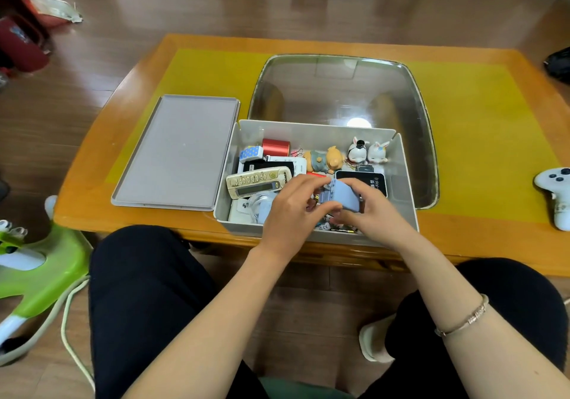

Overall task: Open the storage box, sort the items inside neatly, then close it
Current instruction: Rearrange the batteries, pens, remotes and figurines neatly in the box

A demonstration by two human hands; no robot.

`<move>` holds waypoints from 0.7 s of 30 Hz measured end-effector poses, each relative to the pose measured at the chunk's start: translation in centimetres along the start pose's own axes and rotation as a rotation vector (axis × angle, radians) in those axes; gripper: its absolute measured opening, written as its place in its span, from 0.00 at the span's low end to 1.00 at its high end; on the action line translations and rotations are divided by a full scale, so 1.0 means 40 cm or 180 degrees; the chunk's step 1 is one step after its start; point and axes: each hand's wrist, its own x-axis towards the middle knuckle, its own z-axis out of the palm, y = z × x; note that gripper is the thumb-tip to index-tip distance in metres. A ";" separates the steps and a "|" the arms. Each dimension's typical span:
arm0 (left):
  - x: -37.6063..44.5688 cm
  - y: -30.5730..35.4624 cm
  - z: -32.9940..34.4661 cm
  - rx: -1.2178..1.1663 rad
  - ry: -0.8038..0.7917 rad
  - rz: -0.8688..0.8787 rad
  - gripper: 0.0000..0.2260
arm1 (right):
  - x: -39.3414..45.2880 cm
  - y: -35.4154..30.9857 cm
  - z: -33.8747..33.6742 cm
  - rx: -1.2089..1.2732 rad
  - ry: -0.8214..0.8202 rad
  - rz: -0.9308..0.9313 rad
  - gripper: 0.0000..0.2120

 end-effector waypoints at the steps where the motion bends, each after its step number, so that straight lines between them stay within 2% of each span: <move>1: 0.001 0.000 0.000 -0.0016 0.0007 -0.0045 0.17 | 0.000 0.000 0.001 0.0094 0.0029 -0.0012 0.22; 7: 0.008 0.010 0.002 -0.0091 0.0098 -0.0318 0.17 | -0.004 -0.001 0.014 0.0393 0.0259 -0.0010 0.21; 11: 0.004 0.014 0.010 0.0151 0.0294 -0.0280 0.08 | -0.003 0.003 0.019 0.0400 0.0347 0.0036 0.22; 13: 0.003 0.016 0.014 0.0326 0.0303 -0.0236 0.07 | -0.003 0.003 0.020 0.0370 0.0405 0.0071 0.22; 17: 0.003 0.010 0.011 0.0424 0.0185 -0.0188 0.08 | -0.008 0.000 0.021 0.0133 0.0589 0.0138 0.21; 21: 0.010 -0.003 0.006 0.0215 -0.0143 -0.0446 0.16 | -0.012 -0.012 0.016 0.0569 0.0963 0.0281 0.17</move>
